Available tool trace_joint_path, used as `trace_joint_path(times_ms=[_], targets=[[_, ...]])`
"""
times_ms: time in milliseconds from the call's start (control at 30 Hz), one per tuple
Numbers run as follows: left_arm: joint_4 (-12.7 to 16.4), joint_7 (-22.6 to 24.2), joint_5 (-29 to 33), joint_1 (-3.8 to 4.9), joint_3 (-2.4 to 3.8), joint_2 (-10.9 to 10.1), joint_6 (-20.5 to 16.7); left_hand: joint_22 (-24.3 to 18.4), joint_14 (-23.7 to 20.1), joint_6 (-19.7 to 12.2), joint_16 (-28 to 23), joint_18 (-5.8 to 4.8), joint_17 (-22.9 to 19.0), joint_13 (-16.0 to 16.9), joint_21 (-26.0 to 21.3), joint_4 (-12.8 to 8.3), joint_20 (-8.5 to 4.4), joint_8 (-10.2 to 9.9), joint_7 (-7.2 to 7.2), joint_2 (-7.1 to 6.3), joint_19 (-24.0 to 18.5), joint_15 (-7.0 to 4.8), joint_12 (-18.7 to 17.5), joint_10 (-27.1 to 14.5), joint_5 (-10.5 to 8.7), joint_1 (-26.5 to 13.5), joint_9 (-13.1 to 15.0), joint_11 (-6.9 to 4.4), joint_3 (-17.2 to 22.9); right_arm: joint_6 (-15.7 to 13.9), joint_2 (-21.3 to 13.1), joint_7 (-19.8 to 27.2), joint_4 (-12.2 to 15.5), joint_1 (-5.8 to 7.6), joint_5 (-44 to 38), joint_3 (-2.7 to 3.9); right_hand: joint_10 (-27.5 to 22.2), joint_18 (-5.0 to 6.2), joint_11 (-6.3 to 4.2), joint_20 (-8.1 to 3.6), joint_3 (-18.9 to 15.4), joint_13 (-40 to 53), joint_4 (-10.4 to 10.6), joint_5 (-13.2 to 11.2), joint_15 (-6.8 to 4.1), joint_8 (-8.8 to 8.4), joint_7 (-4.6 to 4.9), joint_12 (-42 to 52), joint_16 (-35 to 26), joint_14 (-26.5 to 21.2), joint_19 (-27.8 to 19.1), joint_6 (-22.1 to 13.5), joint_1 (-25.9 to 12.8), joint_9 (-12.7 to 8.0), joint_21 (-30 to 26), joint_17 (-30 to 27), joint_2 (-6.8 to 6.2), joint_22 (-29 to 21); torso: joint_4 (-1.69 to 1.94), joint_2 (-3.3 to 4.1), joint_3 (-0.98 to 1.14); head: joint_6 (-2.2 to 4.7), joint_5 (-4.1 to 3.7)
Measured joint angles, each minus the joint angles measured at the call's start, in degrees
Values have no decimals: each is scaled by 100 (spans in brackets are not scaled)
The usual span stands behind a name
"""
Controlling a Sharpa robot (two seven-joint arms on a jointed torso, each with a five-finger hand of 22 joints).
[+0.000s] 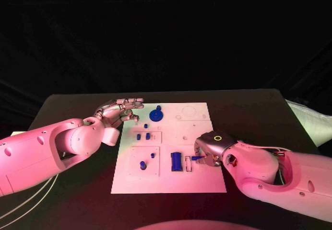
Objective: Assemble the parts on the task board
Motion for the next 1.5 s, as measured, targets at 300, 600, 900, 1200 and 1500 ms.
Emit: trace_joint_path(times_ms=[300,600,900,1200,1500], targets=[[5,-5,-11,-2,0,-3,2,0,0,0,0,-1,-3,0,0,0,0,0,0,0,0,0,0,0,0,0,0,0,0,-11,1,15,-13,-9,-65,-2,26,-1,26,-22,278,-33,108,218,0,-75,2,11,0,0,-22,23,-35,-18,27,-1,35,-1,-3,5,0,13,7],[11,-8,-24,-3,0,-5,3,0,0,0,0,0,-12,-1,0,0,0,0,0,0,0,1,0,1,0,0,-5,-1,0,-74,-28,15,-46,-9,-55,-1,36,-1,36,-21,589,-286,303,571,-20,-72,2,111,34,-21,-22,22,-88,-18,66,2,88,-1,-3,9,2,8,7],[18,-11,-30,-4,0,-5,3,1,0,0,0,0,-12,-1,0,0,0,0,0,0,0,1,0,1,0,0,-5,-1,0,-492,-202,-44,-3,-12,420,-32,113,-1,97,-21,1195,-335,451,877,-42,-72,34,212,34,2,-22,53,-311,-19,93,3,-96,-2,-4,10,4,-9,5],[28,-13,-32,-4,0,-2,3,1,0,0,0,0,-12,-1,0,0,0,0,0,0,0,1,0,1,0,0,-4,-1,0,-1150,-353,-94,148,54,1763,-38,220,-1,-14,-21,1534,-404,428,909,-42,-78,35,99,33,2,-22,54,-575,-19,93,2,-206,-2,-3,9,1,-19,-4],[45,-15,-35,-4,0,0,4,1,0,0,0,0,-11,-2,0,0,0,0,0,0,0,1,0,1,0,0,-4,-1,0,-1589,-336,-109,203,69,3059,-38,290,-1,-83,-21,1631,-357,460,1118,-43,-93,34,99,33,2,-22,54,-740,-19,93,2,-278,-3,-3,9,0,-35,-18]])
